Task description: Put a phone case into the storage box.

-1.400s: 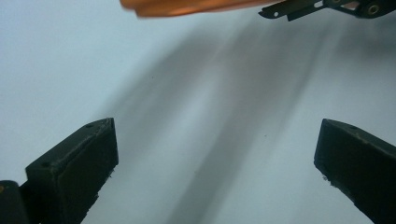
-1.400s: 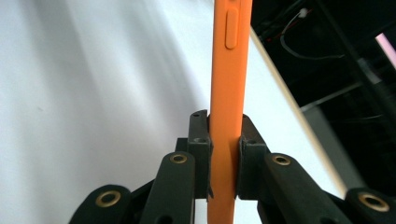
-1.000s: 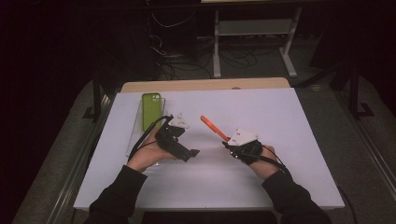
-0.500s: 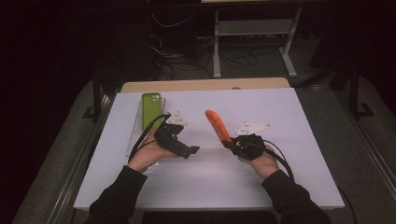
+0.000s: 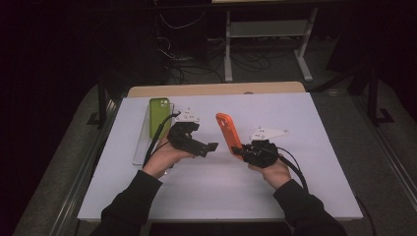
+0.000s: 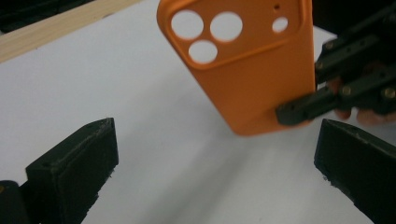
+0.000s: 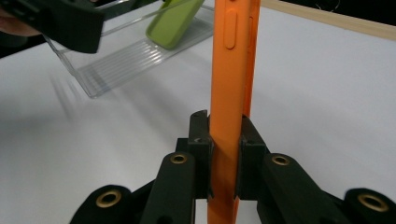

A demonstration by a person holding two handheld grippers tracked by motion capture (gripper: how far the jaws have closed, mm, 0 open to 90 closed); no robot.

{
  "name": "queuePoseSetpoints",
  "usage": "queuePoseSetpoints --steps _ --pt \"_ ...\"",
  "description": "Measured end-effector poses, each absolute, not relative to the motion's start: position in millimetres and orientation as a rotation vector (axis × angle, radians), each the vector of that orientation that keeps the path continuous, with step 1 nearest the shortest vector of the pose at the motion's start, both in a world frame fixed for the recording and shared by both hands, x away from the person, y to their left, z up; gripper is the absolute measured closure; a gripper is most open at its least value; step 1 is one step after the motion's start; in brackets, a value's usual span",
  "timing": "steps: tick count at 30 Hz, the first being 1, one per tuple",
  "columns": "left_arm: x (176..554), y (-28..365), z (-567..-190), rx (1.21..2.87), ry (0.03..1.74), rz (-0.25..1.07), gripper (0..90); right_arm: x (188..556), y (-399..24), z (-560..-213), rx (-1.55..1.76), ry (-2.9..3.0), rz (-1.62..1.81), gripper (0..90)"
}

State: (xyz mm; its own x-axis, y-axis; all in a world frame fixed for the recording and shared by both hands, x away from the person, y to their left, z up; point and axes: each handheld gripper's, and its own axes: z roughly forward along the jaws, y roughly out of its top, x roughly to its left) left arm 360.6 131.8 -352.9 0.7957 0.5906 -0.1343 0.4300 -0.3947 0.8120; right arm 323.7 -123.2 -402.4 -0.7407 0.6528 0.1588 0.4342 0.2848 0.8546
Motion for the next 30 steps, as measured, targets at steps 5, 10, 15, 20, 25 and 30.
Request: queuePoseSetpoints --steps 5,10,15,20,25,30 --pt "366 123 -350 2.002 0.751 0.179 0.0 322 -118 -402 0.997 2.334 1.459 78.5" --pt "369 115 -352 1.973 0.741 0.158 0.0 321 -115 -402 0.984 2.329 1.479 78.5" --pt "372 112 -354 1.948 0.746 0.149 0.0 319 -112 -401 0.981 2.330 1.496 78.5" --pt "373 108 -356 1.924 0.736 0.118 0.0 317 -108 -400 0.977 2.332 1.526 78.5" --pt "372 105 -358 1.907 0.736 0.113 0.0 315 -105 -399 0.950 2.324 1.551 78.5" --pt "373 102 -360 1.882 0.751 0.104 1.0 315 -104 -400 0.949 2.327 1.552 78.5"
